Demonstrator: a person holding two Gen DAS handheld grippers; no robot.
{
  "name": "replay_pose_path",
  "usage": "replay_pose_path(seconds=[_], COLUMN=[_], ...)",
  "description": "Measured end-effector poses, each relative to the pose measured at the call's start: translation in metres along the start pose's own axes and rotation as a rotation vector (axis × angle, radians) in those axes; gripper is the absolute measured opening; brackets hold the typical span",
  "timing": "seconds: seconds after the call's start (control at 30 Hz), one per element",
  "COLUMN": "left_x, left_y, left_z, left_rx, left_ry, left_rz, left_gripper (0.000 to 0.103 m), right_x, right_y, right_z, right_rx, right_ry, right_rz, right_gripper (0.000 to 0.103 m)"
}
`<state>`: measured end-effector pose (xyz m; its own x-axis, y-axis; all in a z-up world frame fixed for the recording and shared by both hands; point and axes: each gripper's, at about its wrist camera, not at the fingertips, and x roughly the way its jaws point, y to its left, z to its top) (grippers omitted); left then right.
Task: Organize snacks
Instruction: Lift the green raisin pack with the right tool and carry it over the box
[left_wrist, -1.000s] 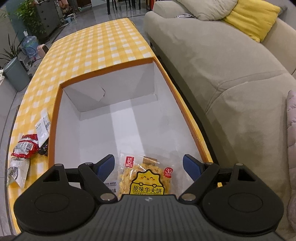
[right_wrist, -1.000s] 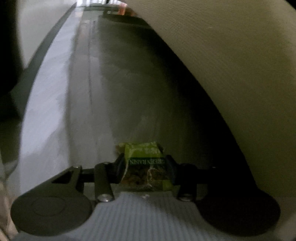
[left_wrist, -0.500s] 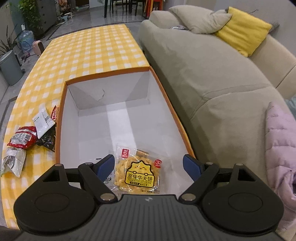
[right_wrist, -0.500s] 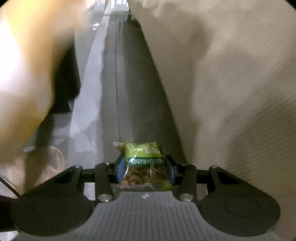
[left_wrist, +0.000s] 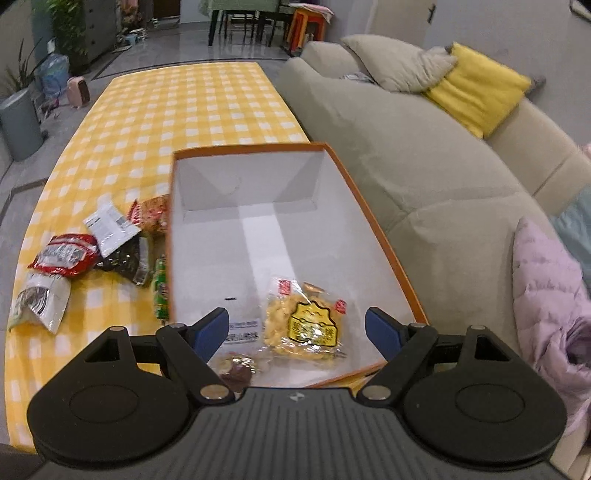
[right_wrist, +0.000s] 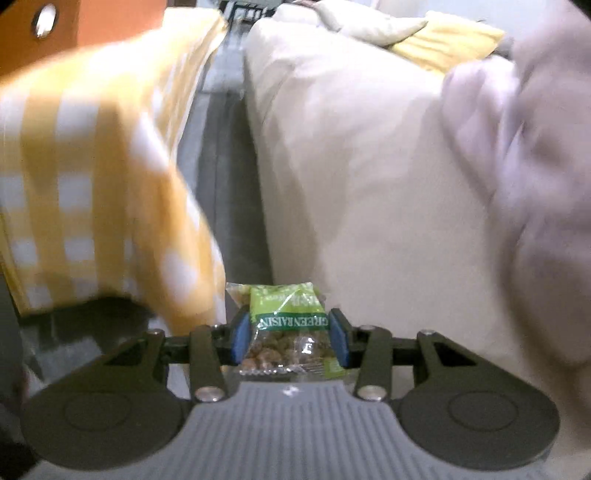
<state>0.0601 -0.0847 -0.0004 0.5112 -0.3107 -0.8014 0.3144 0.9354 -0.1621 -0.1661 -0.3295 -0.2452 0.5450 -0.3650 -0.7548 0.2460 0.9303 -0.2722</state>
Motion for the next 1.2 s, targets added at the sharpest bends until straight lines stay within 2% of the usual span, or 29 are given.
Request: replay_pose_path(seconds=[0.13,0.27,0.37,0.47,0.63,0.87,0.93,1.03,1.13,1.2], left_x=[-0.02,-0.034,-0.042,-0.049,-0.056,-0.052,-0.053,-0.059,-0.065,-0.067], left_y=[0.029,0.045,0.063,0.081,0.107,0.126,0.129,0.132,0.138,0.143], left_z=[0.001,-0.002,-0.003,-0.005,-0.002,0.011,0.019,0.023,0.022,0.023], left_rx=[-0.097,-0.101,-0.148,-0.171,-0.241,-0.258,-0.261,-0.238,-0.24,-0.242], left_ry=[-0.045,-0.067,-0.084,-0.099,-0.127,-0.11,-0.098,-0.113,-0.12,-0.132], left_rz=[-0.034,-0.053,-0.051,-0.058,-0.046,0.071,0.11,0.154,0.162,0.169], left_gripper=[0.098,0.098,0.098,0.098,0.098,0.098,0.098,0.098,0.098,0.098], right_x=[-0.026,-0.06,-0.092,-0.119,-0.156,-0.224,-0.245,-0.265,-0.263,-0.25], right_y=[0.003,0.014,0.01,0.002,-0.004,-0.017,-0.018,-0.011,0.016,0.045], right_z=[0.035,0.069,0.097,0.132,0.198,0.325,0.361,0.399,0.41,0.405], right_rx=[-0.013,-0.043,-0.011,0.057,0.096,0.204,0.233,0.28,0.252,0.187], right_ry=[-0.066,-0.153,-0.212,-0.265,-0.396,-0.578,-0.58,-0.524,-0.438,-0.338], right_rz=[-0.05,-0.099,-0.109,-0.064,-0.018,0.134,0.201,0.33,0.395,0.419], right_gripper=[0.043,0.043,0.043,0.043,0.043,0.043,0.043,0.043,0.043,0.043])
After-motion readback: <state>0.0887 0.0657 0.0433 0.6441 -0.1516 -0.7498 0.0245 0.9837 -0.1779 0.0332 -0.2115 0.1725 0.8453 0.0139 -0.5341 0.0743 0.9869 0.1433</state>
